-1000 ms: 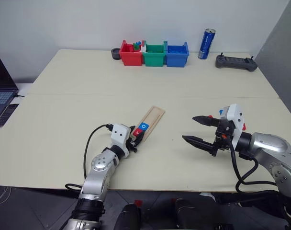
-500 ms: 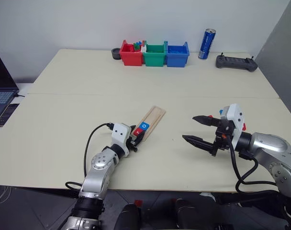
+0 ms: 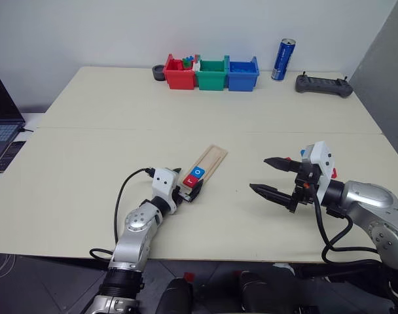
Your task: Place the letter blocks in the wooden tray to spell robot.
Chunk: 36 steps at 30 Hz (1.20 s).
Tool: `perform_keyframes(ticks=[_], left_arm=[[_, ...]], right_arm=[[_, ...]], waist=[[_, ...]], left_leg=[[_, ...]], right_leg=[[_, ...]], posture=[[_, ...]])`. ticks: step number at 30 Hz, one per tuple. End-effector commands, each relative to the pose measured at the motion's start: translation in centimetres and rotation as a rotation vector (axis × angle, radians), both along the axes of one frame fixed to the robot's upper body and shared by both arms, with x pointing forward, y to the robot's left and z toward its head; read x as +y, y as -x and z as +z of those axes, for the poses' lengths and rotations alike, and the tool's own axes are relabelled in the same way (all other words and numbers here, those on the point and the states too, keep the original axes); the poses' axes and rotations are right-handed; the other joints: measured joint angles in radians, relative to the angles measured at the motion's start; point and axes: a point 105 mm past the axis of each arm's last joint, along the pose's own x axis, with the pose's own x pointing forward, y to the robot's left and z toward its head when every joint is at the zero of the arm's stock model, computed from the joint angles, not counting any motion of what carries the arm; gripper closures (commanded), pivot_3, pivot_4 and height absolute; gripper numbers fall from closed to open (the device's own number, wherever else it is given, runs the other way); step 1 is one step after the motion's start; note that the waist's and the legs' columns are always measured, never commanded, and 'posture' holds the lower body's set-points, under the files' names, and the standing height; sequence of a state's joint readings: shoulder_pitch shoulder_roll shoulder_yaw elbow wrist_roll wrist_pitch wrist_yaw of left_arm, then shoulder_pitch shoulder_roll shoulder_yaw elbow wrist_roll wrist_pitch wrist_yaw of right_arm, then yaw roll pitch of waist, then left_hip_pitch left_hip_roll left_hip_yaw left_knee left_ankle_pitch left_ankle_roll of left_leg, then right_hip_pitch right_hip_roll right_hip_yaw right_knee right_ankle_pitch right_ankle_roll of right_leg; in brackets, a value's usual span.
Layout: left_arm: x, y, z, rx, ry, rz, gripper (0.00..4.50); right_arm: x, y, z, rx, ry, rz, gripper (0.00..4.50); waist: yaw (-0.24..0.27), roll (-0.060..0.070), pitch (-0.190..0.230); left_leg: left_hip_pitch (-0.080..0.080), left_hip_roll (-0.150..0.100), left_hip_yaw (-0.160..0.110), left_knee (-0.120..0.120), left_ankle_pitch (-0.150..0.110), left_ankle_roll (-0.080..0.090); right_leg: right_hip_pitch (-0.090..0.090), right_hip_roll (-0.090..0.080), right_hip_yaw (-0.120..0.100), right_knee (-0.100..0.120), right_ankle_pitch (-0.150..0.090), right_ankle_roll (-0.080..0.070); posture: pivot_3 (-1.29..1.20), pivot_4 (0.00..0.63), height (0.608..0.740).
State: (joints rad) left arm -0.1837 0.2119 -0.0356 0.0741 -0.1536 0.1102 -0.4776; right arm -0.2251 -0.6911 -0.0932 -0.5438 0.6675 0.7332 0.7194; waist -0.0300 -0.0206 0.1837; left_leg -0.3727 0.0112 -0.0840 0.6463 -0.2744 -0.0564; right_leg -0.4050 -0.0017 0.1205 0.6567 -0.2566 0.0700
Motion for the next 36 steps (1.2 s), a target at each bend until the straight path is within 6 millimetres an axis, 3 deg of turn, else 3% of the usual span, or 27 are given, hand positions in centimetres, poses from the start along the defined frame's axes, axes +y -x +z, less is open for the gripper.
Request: perform_keyframes(ticks=[1, 28, 33, 36], left_arm=[[-0.9, 0.3, 0.8, -0.039, 0.016, -0.042, 0.01], [-0.4, 0.5, -2.2, 0.075, -0.104, -0.02, 0.01], [-0.5, 0.6, -2.2, 0.085, -0.091, -0.017, 1.2], [-0.4, 0.6, -2.2, 0.088, -0.089, -0.017, 1.19]], right_arm=[[0.4, 0.2, 0.8, -0.042, -0.001, 0.019, 0.0], [0.4, 0.1, 0.9, -0.051, 0.004, 0.01, 0.0], [0.4, 0.1, 0.9, -0.051, 0.003, 0.012, 0.0], [0.4, 0.1, 0.9, -0.051, 0.003, 0.012, 0.0]], waist=[[0.0, 0.0, 0.0], [0.0, 0.001, 0.0], [0.0, 0.001, 0.0], [-0.001, 0.001, 0.0]], left_leg=[[0.0, 0.0, 0.0, 0.0, 0.0, 0.0], [0.0, 0.0, -0.001, 0.0, 0.0, 0.0], [0.0, 0.0, -0.001, 0.0, 0.0, 0.0], [0.0, 0.0, -0.001, 0.0, 0.0, 0.0]], right_leg=[[0.0, 0.0, 0.0, 0.0, 0.0, 0.0], [0.0, 0.0, 0.0, 0.0, 0.0, 0.0], [0.0, 0.0, 0.0, 0.0, 0.0, 0.0], [0.0, 0.0, 0.0, 0.0, 0.0, 0.0]], posture=[[0.0, 0.15, 0.74], [0.0, 0.15, 0.74], [0.0, 0.15, 0.74], [0.0, 0.15, 0.74]])
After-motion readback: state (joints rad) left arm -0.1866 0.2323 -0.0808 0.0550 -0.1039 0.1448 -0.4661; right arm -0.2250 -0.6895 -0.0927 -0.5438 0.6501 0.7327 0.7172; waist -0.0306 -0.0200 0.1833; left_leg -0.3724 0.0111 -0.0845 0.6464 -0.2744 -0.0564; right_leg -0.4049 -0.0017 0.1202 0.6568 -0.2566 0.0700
